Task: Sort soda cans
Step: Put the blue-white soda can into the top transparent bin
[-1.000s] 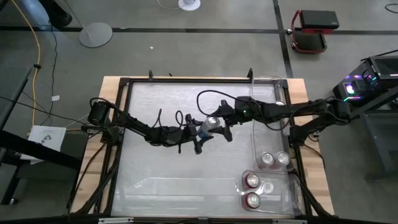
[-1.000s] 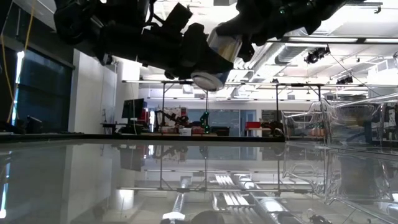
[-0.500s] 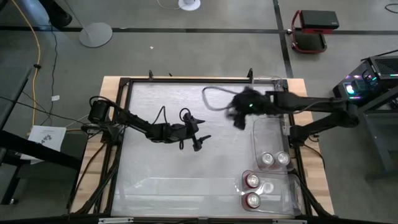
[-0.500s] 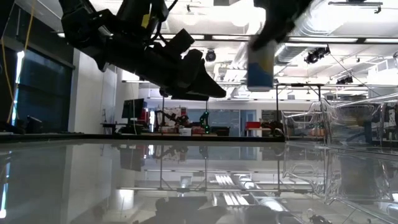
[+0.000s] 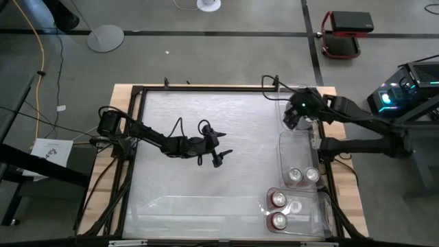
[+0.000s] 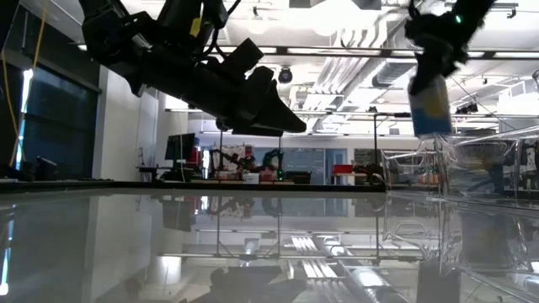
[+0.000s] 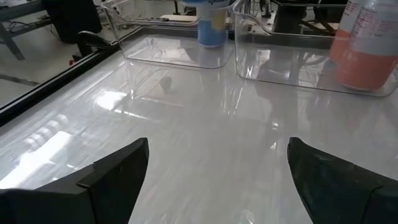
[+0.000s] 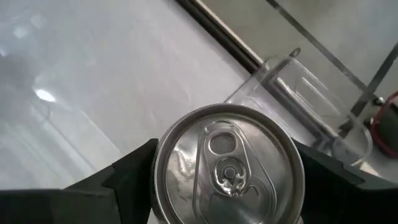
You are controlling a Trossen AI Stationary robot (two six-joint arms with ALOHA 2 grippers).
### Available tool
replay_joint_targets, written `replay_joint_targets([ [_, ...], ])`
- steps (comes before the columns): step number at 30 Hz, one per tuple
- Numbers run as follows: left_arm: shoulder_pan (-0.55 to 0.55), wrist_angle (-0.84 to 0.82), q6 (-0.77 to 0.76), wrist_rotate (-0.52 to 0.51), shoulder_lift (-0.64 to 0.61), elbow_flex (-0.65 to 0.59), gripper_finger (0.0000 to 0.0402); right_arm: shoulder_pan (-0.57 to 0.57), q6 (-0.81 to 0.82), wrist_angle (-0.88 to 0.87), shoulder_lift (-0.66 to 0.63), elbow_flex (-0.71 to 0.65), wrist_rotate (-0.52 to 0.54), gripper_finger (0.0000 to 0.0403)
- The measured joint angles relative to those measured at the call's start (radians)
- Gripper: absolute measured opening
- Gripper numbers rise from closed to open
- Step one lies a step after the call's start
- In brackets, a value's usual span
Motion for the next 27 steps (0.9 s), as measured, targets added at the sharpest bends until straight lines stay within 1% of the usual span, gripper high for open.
replay_joint_targets([
  [4,-0.001,-0.001,-0.001,0.0,0.0,0.0,0.036,-0.065,-0.008,0.127,-0.072,-0.14,-0.048,0.0288],
  [7,-0.001,-0.002,-0.004,0.0,0.0,0.0,0.036,-0.106,0.0,0.155,-0.09,-0.213,-0.122,0.0288],
  [9,-0.001,-0.002,-0.006,0.0,0.001,0.0,0.036,-0.123,0.001,0.182,-0.092,-0.248,-0.137,0.0288],
  [13,-0.001,-0.002,-0.006,0.0,0.001,0.0,0.036,-0.147,-0.004,0.229,-0.082,-0.247,-0.172,0.0288],
  [20,-0.001,0.0,-0.007,-0.001,0.001,0.0,0.036,-0.196,0.036,0.212,-0.061,-0.26,-0.234,0.0289],
  [27,-0.001,0.002,-0.006,-0.002,0.001,0.0,0.036,-0.236,0.037,0.207,0.04,-0.26,-0.268,0.0291],
])
